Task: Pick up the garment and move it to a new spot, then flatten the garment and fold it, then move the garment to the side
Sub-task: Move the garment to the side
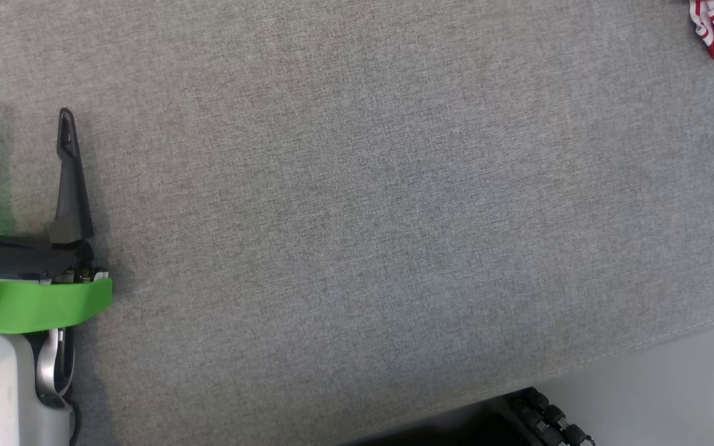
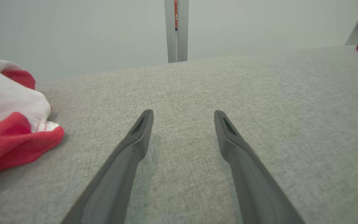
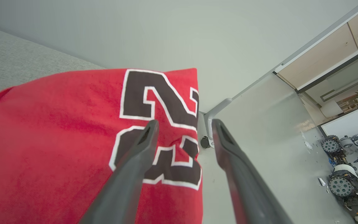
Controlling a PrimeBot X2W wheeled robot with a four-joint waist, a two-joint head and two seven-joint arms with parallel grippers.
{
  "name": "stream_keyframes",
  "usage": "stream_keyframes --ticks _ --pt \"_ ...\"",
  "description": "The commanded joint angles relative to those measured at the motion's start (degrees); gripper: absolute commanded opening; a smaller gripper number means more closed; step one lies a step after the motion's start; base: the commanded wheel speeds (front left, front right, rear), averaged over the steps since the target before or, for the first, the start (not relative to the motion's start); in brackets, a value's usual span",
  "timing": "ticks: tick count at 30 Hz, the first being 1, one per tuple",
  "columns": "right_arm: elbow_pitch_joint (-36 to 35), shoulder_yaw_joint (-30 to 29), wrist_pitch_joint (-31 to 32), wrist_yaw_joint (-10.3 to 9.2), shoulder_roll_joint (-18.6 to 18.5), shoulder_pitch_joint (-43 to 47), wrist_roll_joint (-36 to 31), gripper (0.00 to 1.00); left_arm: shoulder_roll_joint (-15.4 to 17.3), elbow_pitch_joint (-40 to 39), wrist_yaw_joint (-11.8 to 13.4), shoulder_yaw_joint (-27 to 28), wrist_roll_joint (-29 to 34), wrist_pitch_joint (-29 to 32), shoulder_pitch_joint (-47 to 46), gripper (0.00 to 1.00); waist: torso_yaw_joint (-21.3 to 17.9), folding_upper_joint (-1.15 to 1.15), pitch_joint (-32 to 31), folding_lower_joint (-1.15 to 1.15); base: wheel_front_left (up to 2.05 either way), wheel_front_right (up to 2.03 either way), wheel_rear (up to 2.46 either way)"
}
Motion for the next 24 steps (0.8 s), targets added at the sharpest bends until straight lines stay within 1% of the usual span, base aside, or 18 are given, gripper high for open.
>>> stream_keyframes --ticks 1,7,13,19,24 --pt "0.6 0.0 -1.2 -0.13 0.1 -0.9 -1.1 1.00 -0.9 2.3 0.3 -0.9 -0.5 0.5 1.1 1.00 0.5 -0.01 -1.2 0.00 0.00 0.00 0.00" --pt "0.9 0.2 -6.5 -0.13 3.6 0.7 -2.8 1.00 -1.9 5.4 0.6 -0.4 -1.1 0.2 2.6 1.00 1.3 -0.01 -6.8 0.00 0.00 0.00 0.00" --pt "-2.5 0.1 -9.6 -0.13 8.4 5.0 -2.8 1.00 -3.7 7.9 0.9 0.8 -1.9 0.1 4.5 1.00 2.4 -0.01 -14.0 0.00 0.00 0.00 0.00" --pt "-7.8 -1.3 -10.5 -0.13 13.3 13.4 -2.0 1.00 -5.2 9.2 0.9 2.4 -1.7 0.0 7.5 1.00 3.5 -0.01 -20.0 0.00 0.00 0.00 0.00" --pt "-12.9 -4.4 -10.5 -0.13 16.9 23.0 -1.6 1.00 -6.3 10.2 0.6 3.2 -1.1 0.0 9.5 1.00 4.9 -0.01 -24.3 0.00 0.00 0.00 0.00"
